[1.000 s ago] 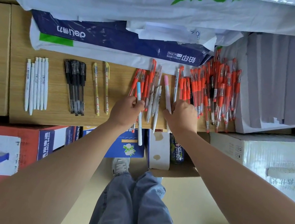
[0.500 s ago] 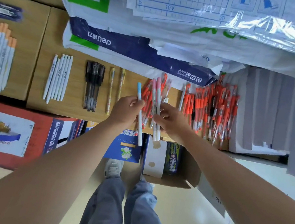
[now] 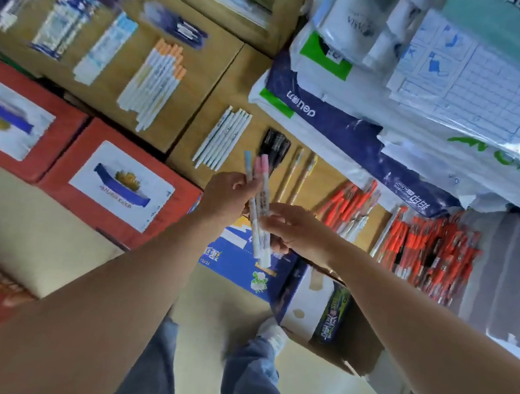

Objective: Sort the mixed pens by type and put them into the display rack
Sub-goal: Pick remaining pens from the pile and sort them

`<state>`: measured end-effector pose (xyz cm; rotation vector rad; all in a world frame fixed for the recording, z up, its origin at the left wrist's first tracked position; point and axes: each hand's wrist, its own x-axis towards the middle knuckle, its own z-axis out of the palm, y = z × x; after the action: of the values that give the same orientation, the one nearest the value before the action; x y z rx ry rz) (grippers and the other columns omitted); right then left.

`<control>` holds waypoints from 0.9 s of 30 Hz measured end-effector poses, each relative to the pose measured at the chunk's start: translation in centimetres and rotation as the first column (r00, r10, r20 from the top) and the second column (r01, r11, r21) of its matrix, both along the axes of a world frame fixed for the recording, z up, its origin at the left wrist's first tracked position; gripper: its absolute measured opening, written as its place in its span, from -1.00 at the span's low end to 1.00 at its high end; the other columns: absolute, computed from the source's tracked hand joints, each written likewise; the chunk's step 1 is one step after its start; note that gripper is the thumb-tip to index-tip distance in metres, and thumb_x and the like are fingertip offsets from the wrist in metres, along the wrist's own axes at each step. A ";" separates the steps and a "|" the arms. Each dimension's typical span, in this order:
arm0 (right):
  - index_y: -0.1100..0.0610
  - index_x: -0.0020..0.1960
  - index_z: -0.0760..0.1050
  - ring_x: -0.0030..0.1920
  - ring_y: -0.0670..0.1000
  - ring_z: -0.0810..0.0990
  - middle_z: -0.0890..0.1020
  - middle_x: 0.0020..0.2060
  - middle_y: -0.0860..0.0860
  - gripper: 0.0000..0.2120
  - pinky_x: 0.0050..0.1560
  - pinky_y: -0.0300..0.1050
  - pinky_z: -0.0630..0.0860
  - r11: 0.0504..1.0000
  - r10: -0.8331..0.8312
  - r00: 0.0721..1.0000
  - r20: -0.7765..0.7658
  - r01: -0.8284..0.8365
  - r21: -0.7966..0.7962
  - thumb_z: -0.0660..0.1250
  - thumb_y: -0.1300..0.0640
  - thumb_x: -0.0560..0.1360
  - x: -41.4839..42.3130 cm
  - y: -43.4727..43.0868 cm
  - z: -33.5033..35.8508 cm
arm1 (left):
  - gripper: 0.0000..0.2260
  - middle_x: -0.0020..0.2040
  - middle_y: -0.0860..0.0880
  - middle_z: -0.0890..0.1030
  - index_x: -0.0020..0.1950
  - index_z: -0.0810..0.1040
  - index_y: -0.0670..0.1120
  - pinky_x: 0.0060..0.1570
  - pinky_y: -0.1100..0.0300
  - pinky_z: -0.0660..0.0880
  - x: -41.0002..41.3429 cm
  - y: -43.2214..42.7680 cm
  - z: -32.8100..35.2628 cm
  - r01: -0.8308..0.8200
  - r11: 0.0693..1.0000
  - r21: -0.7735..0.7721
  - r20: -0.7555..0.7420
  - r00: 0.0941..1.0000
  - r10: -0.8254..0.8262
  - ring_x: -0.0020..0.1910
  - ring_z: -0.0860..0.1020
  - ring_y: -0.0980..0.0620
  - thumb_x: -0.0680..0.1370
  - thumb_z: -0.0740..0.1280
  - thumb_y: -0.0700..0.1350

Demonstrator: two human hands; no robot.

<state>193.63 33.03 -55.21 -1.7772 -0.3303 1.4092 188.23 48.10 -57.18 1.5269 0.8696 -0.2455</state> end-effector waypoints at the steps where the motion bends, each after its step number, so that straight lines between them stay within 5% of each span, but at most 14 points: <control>1: 0.03 0.15 0.45 -0.48 -0.26 0.49 0.52 -0.38 -0.13 -0.87 -0.32 -0.34 0.45 1.000 0.025 0.999 0.023 -0.025 -0.001 0.20 0.15 0.62 -0.4 1.3 0.3 | -0.70 -0.49 0.01 0.44 -0.26 0.57 -0.16 -0.36 0.15 0.32 -0.5 1.3 0.2 0.004 1.000 -0.003 0.001 1.000 -0.004 -0.46 0.37 0.01 0.54 0.36 0.03; 7: -0.05 -0.12 0.45 -0.46 -0.24 0.47 0.50 -0.36 -0.08 -0.84 -0.30 -0.33 0.42 0.995 0.097 0.990 0.105 -0.092 -0.049 0.20 0.12 0.62 -2.7 10.2 0.7 | -0.73 -0.42 -0.02 0.49 -0.13 0.59 -0.29 -0.44 0.27 0.37 -3.2 10.0 0.9 0.009 1.000 -0.013 0.062 0.998 -0.008 -0.49 0.43 0.13 0.56 0.35 -0.06; 10: 0.07 0.06 0.53 -0.39 -0.12 0.45 0.50 -0.36 -0.01 -0.89 -0.29 -0.30 0.43 0.994 0.093 0.994 0.052 -0.090 -0.070 0.24 0.11 0.61 -3.9 15.0 0.5 | -0.60 -0.45 -0.06 0.43 -0.20 0.52 -0.36 -0.38 0.19 0.31 -4.8 15.5 0.5 0.017 0.999 -0.028 0.060 0.998 -0.015 -0.47 0.38 0.04 0.52 0.38 0.01; 14: 0.12 0.25 0.50 -0.35 -0.05 0.39 0.42 -0.37 0.05 -0.74 -0.24 -0.19 0.38 0.983 0.174 0.984 -0.037 -0.176 -0.060 0.23 0.07 0.61 -5.1 21.2 0.0 | -0.72 -0.54 0.05 0.37 -0.29 0.46 -0.20 -0.49 0.30 0.31 -6.5 21.9 0.7 0.019 0.991 -0.133 0.051 0.999 -0.013 -0.57 0.34 0.14 0.55 0.36 -0.09; 21: 0.09 0.09 0.55 -0.35 -0.16 0.52 0.57 -0.37 -0.14 -0.83 -0.21 -0.29 0.50 0.983 0.177 0.982 0.069 -0.173 -0.061 0.27 0.04 0.59 -5.5 28.9 -0.5 | -0.76 -0.45 -0.09 0.33 -0.16 0.51 -0.28 -0.50 0.33 0.27 -7.0 29.7 0.8 0.006 0.992 -0.127 0.076 0.997 0.004 -0.58 0.30 0.15 0.56 0.35 -0.10; 27: 0.05 -0.03 0.58 -0.24 -0.16 0.59 0.67 -0.13 0.00 -0.94 -0.23 -0.31 0.53 0.997 0.082 0.990 0.116 -0.080 -0.022 0.36 0.08 0.53 -3.8 31.3 -1.4 | -0.69 -0.40 -0.09 0.41 -0.21 0.52 -0.36 -0.51 0.37 0.32 -5.7 32.3 0.6 -0.067 0.988 -0.142 0.058 0.995 0.076 -0.57 0.36 0.18 0.56 0.35 -0.11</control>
<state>189.83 64.31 -56.60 -1.8837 -0.4585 1.3702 182.54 80.40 -56.62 1.3638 0.8382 -0.2003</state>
